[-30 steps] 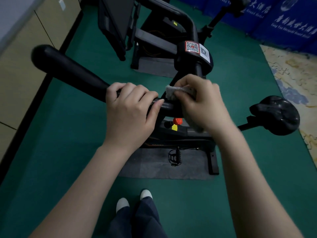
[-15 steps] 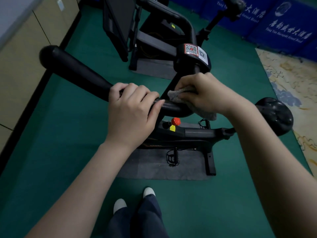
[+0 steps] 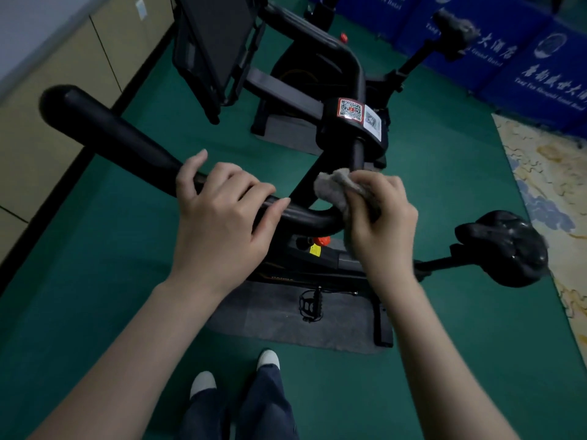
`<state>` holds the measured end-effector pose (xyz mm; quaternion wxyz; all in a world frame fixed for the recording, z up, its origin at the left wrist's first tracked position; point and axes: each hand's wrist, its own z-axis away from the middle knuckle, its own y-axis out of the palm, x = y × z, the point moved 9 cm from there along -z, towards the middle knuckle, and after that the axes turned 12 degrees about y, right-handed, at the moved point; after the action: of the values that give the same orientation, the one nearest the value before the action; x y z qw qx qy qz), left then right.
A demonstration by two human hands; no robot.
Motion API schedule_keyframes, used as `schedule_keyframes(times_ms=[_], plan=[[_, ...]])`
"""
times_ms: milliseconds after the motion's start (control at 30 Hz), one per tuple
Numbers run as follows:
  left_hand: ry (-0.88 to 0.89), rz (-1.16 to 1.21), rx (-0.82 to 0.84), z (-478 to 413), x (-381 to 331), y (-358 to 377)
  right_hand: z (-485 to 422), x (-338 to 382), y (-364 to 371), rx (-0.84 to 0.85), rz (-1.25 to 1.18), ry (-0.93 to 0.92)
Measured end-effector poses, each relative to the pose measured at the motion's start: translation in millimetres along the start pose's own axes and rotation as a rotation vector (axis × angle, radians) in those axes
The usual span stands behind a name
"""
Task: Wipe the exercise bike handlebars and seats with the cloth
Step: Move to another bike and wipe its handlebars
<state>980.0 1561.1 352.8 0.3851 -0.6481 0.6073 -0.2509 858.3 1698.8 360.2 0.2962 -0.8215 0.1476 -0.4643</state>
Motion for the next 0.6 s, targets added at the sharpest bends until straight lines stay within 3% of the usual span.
schedule_keyframes(times_ms=[100, 200, 600], plan=[[-0.015, -0.012, 0.001, -5.2, -16.0, 4.9, 11.3, -29.8, -7.7, -0.237, -0.221, 0.21], [-0.016, -0.001, 0.01, -9.5, -32.1, 14.6, 33.1, -35.5, -0.5, -0.336, -0.377, 0.272], [-0.056, -0.004, -0.019, -8.4, -39.6, 21.9, 28.4, -65.8, 9.9, -0.32, -0.645, 0.471]])
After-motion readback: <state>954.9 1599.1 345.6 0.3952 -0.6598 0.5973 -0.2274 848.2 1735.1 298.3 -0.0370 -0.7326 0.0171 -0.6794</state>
